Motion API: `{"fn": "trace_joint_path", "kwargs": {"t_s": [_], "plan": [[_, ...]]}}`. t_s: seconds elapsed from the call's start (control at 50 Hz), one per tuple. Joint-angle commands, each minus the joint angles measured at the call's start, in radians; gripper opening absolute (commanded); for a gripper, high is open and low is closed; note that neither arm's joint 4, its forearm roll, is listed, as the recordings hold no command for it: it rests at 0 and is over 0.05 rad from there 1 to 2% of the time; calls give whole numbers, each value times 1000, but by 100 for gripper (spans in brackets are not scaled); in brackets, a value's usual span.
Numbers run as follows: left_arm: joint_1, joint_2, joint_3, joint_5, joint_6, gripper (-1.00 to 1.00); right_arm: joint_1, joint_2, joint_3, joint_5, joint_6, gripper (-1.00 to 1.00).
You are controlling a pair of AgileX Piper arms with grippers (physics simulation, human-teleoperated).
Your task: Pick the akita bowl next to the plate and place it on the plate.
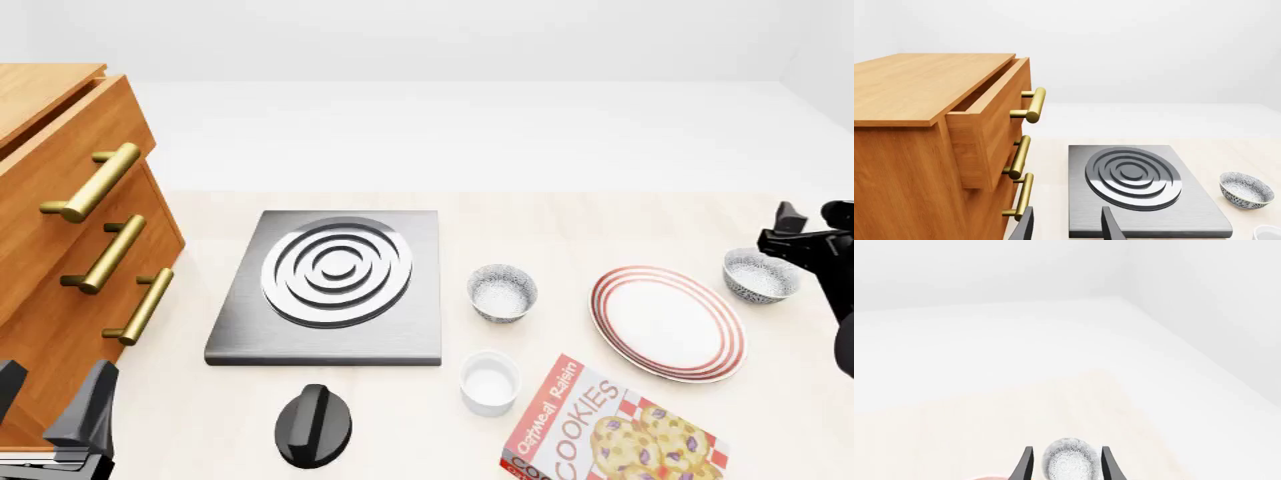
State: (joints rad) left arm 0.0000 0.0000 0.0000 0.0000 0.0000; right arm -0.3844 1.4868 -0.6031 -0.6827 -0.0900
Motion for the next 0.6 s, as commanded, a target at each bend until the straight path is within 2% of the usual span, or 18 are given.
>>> {"fn": "trace_joint_path", "kwargs": {"t_s": [0.02, 0.6], "plan": [[0, 0, 0, 0, 0, 100, -23, 37, -20, -3, 0, 100], [0, 0, 0, 0, 0, 100, -68, 117, -49, -26, 3, 100]]}}
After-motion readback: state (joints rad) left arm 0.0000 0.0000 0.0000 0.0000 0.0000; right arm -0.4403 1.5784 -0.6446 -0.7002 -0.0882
